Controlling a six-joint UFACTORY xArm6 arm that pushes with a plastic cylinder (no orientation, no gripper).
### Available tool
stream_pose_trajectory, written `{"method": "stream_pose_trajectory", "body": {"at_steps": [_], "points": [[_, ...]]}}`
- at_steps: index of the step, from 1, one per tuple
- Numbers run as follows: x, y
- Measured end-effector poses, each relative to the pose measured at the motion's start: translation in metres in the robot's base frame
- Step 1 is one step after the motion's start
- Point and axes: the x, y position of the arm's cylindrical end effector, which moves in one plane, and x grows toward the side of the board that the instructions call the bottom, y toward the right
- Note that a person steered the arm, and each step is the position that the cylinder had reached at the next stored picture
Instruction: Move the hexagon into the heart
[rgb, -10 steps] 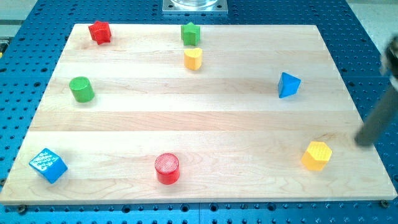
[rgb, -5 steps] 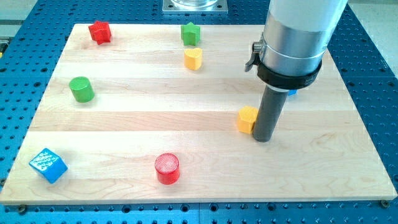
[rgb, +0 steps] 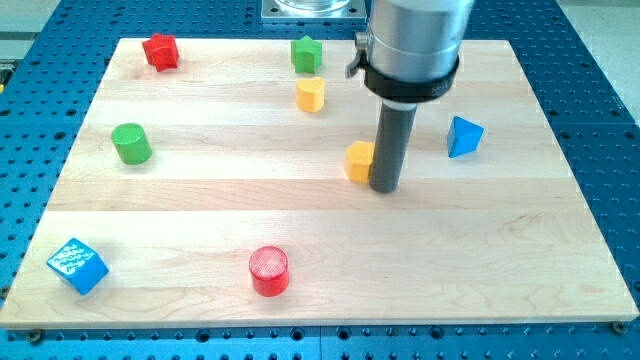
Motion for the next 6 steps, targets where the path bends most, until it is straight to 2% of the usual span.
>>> {"method": "stream_pose_trajectory", "body": {"at_steps": [2, 3, 4, 5, 6], "points": [[-0.026, -0.01], [-0.002, -0.031], [-0.008, -0.065], [-0.073, -0.065], [-0.08, -0.055]]}}
